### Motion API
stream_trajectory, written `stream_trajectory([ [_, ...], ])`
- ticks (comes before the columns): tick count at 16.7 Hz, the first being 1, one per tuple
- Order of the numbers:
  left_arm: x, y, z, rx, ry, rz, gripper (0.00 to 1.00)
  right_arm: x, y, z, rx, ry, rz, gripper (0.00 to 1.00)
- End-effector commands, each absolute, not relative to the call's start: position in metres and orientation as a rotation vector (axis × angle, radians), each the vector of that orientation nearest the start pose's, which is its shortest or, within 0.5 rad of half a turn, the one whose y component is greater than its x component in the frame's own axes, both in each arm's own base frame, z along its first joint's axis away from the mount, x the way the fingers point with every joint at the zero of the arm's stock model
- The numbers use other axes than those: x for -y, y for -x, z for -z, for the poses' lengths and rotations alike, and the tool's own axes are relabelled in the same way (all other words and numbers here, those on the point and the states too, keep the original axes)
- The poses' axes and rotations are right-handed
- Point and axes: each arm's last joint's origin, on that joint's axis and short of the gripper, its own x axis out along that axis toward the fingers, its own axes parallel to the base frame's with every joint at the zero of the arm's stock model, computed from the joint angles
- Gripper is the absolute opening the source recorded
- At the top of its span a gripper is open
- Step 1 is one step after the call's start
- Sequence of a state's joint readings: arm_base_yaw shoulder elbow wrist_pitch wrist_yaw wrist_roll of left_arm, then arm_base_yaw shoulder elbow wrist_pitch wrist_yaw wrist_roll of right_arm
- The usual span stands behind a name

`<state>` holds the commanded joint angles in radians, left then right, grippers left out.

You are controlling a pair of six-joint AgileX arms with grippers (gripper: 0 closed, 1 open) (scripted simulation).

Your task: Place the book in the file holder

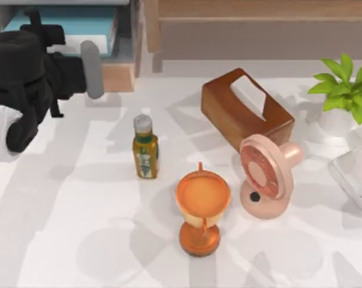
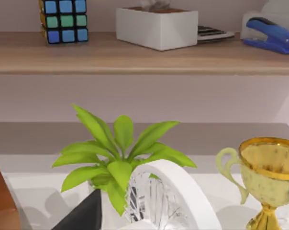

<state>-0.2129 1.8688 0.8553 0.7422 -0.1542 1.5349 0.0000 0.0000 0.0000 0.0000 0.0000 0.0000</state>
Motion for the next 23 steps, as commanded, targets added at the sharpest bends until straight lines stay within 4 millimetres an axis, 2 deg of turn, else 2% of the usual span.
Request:
stream_trajectory([
  [4, 0.0733, -0.3717, -0.1483, -0.184, -1.561, 0.242, 0.00, 0.0012, -0.1057, -0.1600, 0.000, 0.000, 0.000, 1.00],
  [17, 0.0733, -0.3717, -0.1483, -0.184, -1.561, 0.242, 0.98, 0.0012, -0.1057, -0.1600, 0.000, 0.000, 0.000, 1.00],
  [23, 0.0733, -0.3717, -0.1483, -0.184, -1.561, 0.242, 1.00, 0.0012, -0.1057, -0.1600, 0.000, 0.000, 0.000, 1.00],
])
